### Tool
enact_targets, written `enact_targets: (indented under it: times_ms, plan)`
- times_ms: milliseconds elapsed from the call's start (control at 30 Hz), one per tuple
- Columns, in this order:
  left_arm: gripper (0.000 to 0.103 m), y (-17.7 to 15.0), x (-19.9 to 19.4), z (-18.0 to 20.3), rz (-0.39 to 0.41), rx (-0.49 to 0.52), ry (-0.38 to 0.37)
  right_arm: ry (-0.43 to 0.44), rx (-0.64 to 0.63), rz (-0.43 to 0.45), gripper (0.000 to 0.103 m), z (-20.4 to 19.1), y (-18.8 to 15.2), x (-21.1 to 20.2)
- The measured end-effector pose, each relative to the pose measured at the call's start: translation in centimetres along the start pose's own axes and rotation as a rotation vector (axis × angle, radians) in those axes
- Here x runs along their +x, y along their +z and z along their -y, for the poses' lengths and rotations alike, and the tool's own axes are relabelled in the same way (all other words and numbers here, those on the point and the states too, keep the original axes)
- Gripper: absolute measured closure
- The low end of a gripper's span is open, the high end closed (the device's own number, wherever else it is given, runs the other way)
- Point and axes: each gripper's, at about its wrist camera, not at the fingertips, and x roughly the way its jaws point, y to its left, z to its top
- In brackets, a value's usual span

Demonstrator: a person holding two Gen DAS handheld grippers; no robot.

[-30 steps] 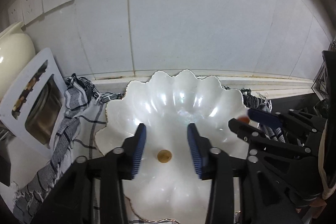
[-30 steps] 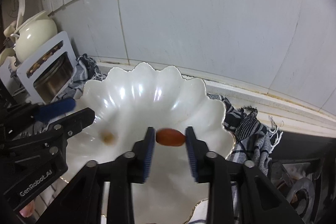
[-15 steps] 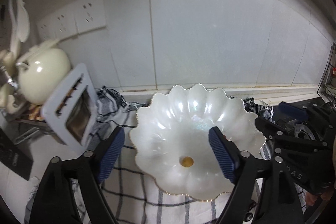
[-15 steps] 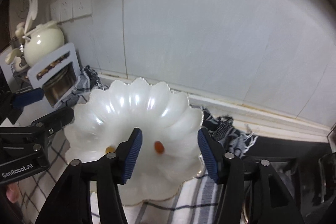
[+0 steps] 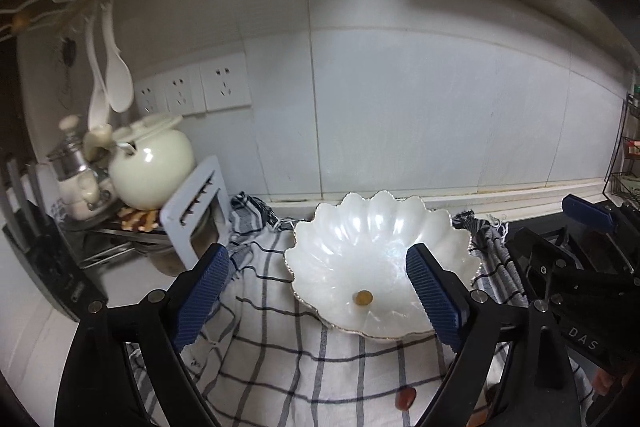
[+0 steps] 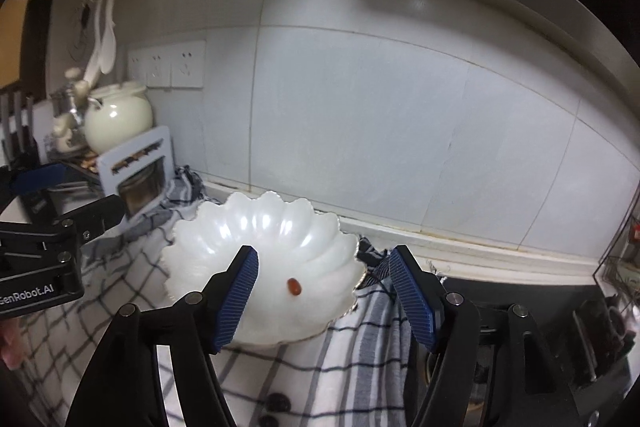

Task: Organize fruits
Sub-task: 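Withdraw both grippers from the bowl back over the cloth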

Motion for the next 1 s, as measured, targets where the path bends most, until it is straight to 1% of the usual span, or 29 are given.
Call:
enact_targets:
  times_ms: [67,233,500,600,733,833,1000]
  plan:
    - [0.009,-0.4,-1.4,0.1,0.014,0.000,-0.001,0.006,0.009,0.013,0.034,0.0,-0.4,-1.3]
    - [0.009,-1.4,-4.8,0.4,0.044,0.000,-0.008,0.011,0.012,0.044,0.034,0.0,-1.5,-4.4]
    - [0.009,-3.3,-9.3,1.0,0.077,0.010,0.008,0.008,0.015,0.086,0.034,0.2,-3.4,-8.7]
    - [0.009,-4.1,-10.7,1.4,0.092,0.020,0.018,0.018,0.039,0.095,0.034,0.4,-4.2,-9.9]
    - [0.009,-5.4,-11.9,1.9,0.090,0.024,0.014,0.034,0.071,0.091,0.034,0.8,-5.5,-11.0]
    - [0.009,-6.5,-12.7,2.2,0.093,0.030,0.021,0.032,0.073,0.086,0.034,1.0,-6.6,-11.7]
    - [0.009,-8.7,-13.8,2.7,0.071,0.025,0.021,0.025,0.058,0.071,0.034,0.9,-8.7,-12.7]
